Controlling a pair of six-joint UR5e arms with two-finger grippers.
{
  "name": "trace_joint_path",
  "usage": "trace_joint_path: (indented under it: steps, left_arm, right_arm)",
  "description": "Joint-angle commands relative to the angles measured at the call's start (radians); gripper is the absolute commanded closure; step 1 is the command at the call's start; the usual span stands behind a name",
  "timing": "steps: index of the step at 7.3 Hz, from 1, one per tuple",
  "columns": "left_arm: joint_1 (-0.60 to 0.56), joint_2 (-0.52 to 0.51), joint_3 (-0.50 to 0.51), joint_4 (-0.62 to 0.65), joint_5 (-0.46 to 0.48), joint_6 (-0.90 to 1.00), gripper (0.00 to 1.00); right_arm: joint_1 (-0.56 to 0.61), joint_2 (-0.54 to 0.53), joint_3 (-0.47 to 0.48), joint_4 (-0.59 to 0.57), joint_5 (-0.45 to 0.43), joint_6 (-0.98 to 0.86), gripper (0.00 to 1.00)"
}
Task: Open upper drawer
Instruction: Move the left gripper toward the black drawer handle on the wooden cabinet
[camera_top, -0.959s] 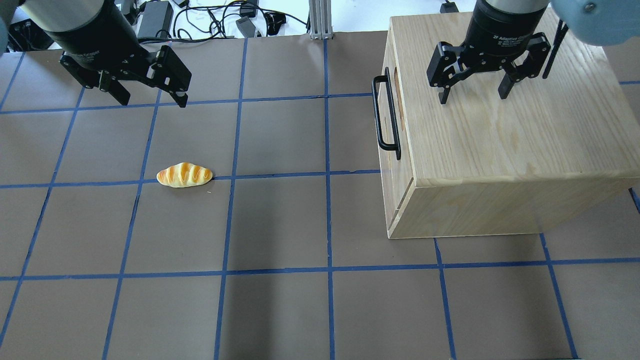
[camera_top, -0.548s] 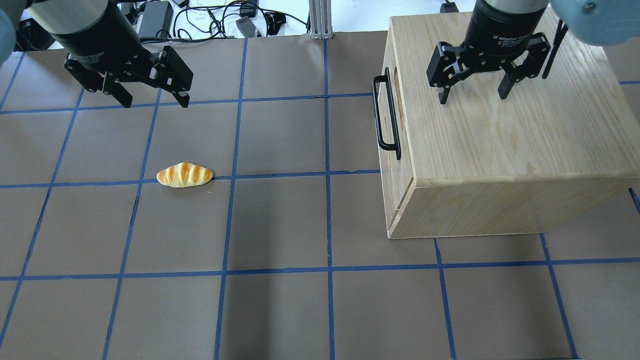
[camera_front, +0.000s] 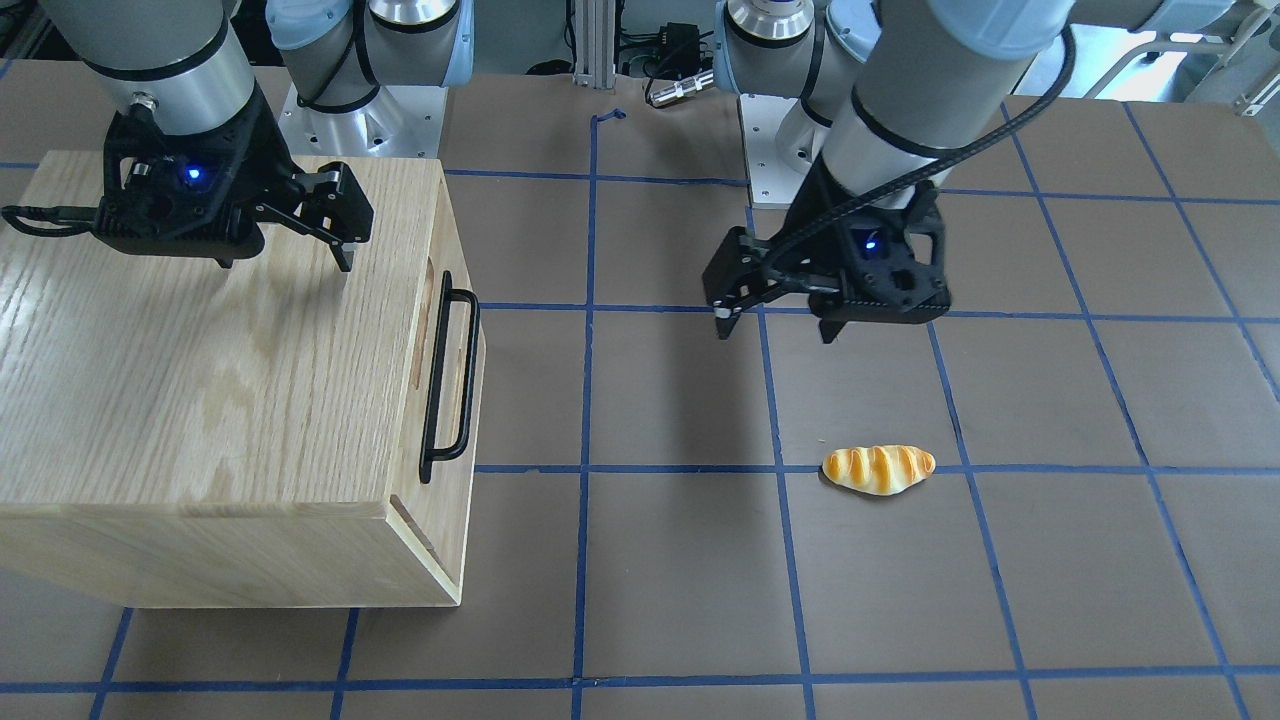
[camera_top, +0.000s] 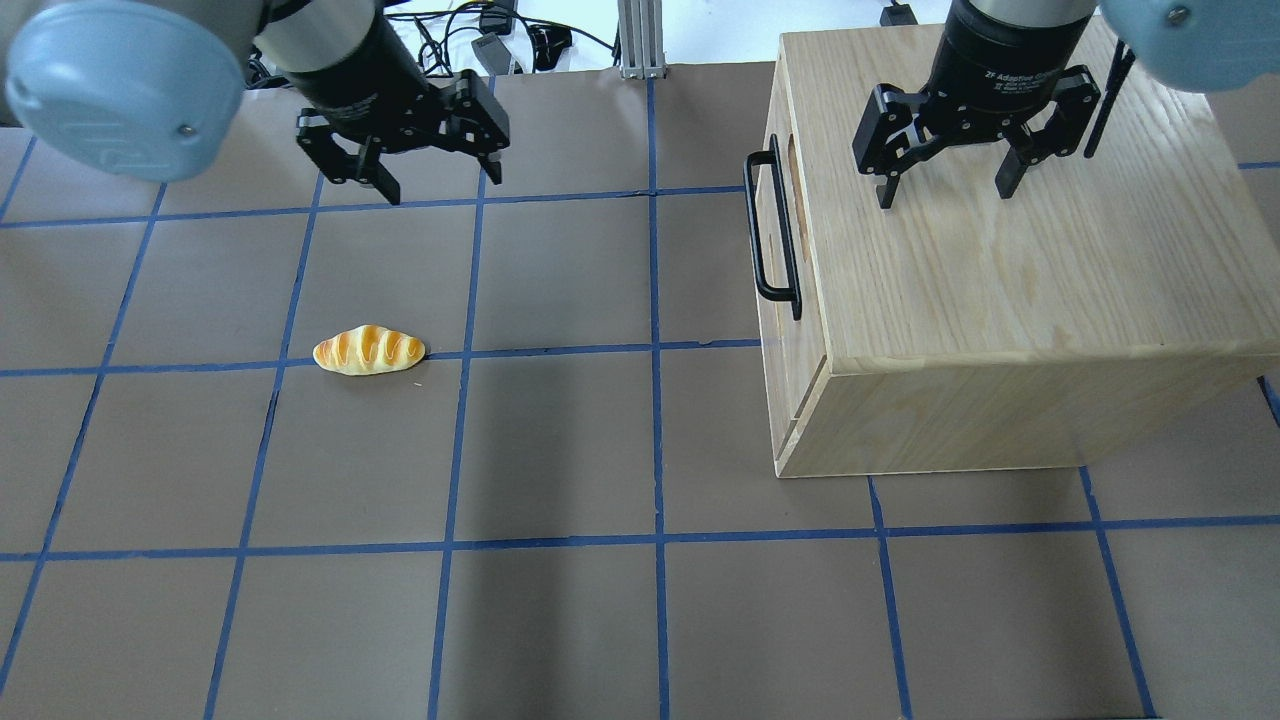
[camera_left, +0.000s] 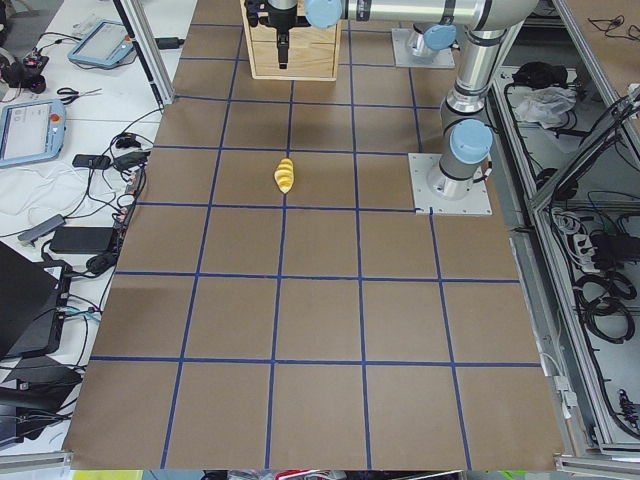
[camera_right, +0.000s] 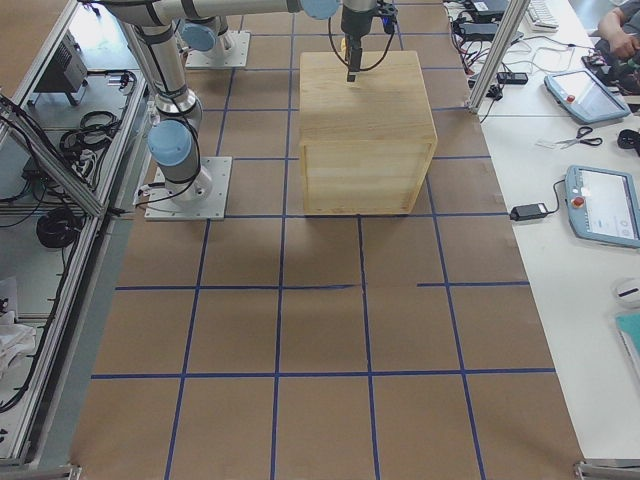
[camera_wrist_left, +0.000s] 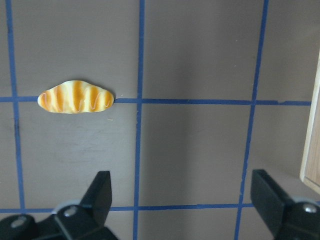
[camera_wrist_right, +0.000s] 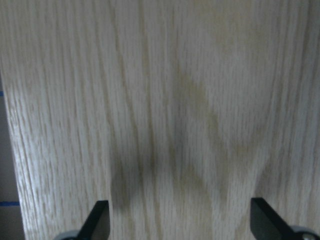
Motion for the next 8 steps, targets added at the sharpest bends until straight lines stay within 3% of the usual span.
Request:
trace_joint_path:
  steps: [1,2,4,8]
  left_arm:
    - [-0.101,-0.074,-0.002,0.139,-0.146,-0.143,0.0]
    - [-0.15,-0.106,-0.002,0.196,-0.195,-0.187,0.0]
    - [-0.215,-0.144,-0.006,0.262,-0.197,-0.261,0.0]
    - [-0.233,-0.183,-0.015,0.323,-0.199,-0.261,0.0]
  right_arm:
    - [0.0,0.0,-0.001,0.0,0.0,0.0,0.0]
    - [0.0,0.0,-0.001,0.0,0.0,0.0,0.0]
    - [0.0,0.0,-0.001,0.0,0.0,0.0,0.0]
    - [0.0,0.0,-0.001,0.0,0.0,-0.001,0.0]
